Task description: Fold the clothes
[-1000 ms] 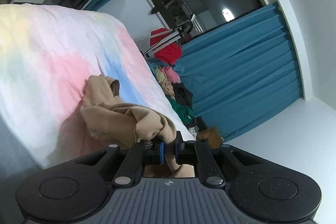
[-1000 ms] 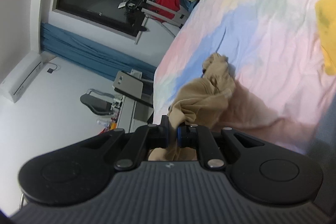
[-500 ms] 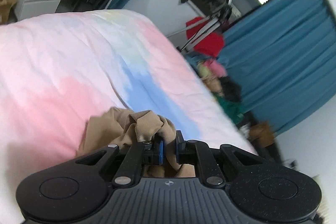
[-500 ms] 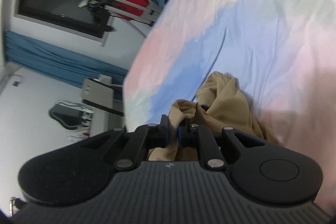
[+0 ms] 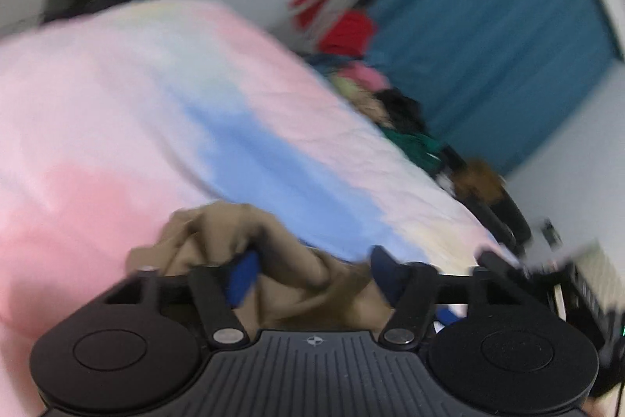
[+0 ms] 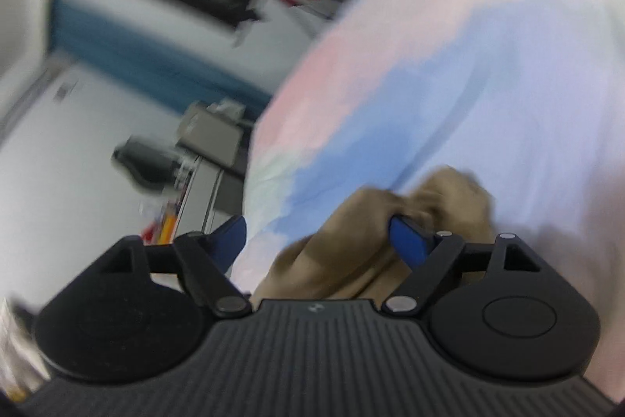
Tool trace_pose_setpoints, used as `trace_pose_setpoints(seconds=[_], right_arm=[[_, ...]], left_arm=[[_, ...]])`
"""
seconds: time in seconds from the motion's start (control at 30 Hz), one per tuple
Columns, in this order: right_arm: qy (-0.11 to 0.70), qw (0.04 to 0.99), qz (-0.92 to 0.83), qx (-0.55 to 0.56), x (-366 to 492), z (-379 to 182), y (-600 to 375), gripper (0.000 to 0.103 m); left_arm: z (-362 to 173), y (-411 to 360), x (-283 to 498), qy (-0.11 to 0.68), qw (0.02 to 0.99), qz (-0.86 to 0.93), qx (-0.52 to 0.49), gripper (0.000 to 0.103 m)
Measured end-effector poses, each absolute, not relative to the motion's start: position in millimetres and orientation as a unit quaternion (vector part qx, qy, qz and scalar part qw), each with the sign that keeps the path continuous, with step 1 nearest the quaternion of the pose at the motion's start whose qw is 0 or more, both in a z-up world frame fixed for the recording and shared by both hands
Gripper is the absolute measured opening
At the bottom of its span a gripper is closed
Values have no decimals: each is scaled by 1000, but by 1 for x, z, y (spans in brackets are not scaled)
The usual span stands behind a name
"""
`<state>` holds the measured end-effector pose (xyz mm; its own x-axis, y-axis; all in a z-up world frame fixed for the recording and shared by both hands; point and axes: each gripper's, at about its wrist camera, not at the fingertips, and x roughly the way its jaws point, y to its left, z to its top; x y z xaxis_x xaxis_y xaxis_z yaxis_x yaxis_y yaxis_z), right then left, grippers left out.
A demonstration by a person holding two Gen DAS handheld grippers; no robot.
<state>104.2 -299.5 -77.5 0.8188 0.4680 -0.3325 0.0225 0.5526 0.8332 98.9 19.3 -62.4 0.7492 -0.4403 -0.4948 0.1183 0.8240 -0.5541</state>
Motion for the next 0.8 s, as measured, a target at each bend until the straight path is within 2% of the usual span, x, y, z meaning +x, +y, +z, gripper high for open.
trace_pose_setpoints(seconds=[0.07, 0.1, 0.13, 0.17, 0.23, 0.27, 0.37, 0.5, 0.63, 0.8], right_arm=[[264, 845, 151, 439, 96, -75, -291, 82], [273, 850, 151, 424, 94, -76, -287, 78], [283, 856, 150, 407, 93, -77, -282, 64], [294, 865, 146, 379, 95, -77, -277, 59], [315, 883, 136, 319, 99, -78, -267, 40], [325, 891, 130, 288, 102, -79, -262, 36], [319, 914, 116, 223, 113, -78, -256, 34], [326, 920, 101, 193, 130, -87, -256, 31], [333, 926, 91, 152, 133, -94, -247, 31], [325, 931, 82, 142, 109, -79, -246, 34]], left_arm=[[-57, 10, 87, 308, 915, -161, -206, 78], [-55, 7, 82, 307, 919, -161, -186, 78], [-54, 3, 78, 306, 923, -161, -168, 78], [-53, -1, 74, 305, 927, -160, -150, 78], [-57, -6, 77, 305, 933, -149, -118, 79], [-59, -8, 78, 306, 936, -143, -101, 79], [-67, -14, 85, 308, 941, -128, -63, 79], [-77, -11, 100, 321, 939, -115, -53, 79], [-82, -10, 108, 328, 937, -113, -50, 79], [-70, -23, 89, 310, 945, -107, 7, 79]])
